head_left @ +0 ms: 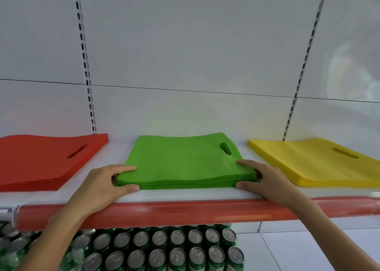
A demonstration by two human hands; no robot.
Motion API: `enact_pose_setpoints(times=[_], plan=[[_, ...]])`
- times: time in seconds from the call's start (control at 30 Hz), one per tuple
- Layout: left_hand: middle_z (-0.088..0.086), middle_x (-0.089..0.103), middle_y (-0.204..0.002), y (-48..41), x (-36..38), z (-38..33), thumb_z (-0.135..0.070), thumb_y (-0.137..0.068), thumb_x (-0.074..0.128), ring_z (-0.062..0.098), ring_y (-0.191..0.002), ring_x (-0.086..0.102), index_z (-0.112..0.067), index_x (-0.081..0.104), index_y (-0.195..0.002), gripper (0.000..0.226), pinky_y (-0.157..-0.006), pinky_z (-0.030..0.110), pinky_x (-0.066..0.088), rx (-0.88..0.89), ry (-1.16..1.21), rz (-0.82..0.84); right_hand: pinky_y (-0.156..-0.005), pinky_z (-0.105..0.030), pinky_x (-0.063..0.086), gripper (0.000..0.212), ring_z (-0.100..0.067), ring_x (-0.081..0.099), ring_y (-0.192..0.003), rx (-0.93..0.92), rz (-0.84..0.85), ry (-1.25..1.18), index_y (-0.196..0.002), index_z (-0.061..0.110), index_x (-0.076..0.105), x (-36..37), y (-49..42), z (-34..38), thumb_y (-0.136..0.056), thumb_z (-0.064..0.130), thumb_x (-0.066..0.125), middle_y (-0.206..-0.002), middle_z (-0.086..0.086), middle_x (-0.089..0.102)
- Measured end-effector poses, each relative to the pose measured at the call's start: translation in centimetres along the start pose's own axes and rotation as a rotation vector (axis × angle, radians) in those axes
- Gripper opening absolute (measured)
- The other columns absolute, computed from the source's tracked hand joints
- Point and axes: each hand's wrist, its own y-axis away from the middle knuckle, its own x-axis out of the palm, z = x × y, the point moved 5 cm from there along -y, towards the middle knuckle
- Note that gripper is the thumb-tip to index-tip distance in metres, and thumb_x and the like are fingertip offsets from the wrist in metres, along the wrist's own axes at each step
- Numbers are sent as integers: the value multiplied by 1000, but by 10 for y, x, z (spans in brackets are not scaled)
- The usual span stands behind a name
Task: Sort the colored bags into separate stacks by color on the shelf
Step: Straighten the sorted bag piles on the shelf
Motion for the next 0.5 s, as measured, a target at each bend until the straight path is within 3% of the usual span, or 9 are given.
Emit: enact_pose_setpoints(times=[0.2,0.3,0.37,0.5], plan=[[0,57,-130,-2,3,2,-37,-67,78,16,-122,49,-29,57,-124,61,-88,20,33,0,-14,-56,-66,-2,37,70,-12,56,-87,28,-27,-36,-135,30,47,2,1,-4,-73,39,76,-102,4,62],[-3,52,-135,1,4,5,-41,-65,79,14,-125,46,-30,49,-132,74,-94,20,33,-18,-15,-25,-67,2,37,80,-9,52,-88,33,-15,-52,-140,28,40,4,3,-3,-70,38,79,-104,6,57],[-2,53,-133,1,3,6,-41,-65,79,15,-123,48,-28,47,-134,77,-90,19,34,-23,-7,-17,-67,3,36,84,-10,51,-91,32,-31,-57,-141,25,37,5,3,-1,-70,37,79,-106,7,55],[2,58,-128,-2,2,7,-39,-67,78,18,-116,51,-24,49,-133,74,-83,20,33,-34,-5,-59,-66,-12,34,85,-10,48,-94,33,-56,-43,-144,20,33,5,1,2,-73,37,77,-118,2,55]])
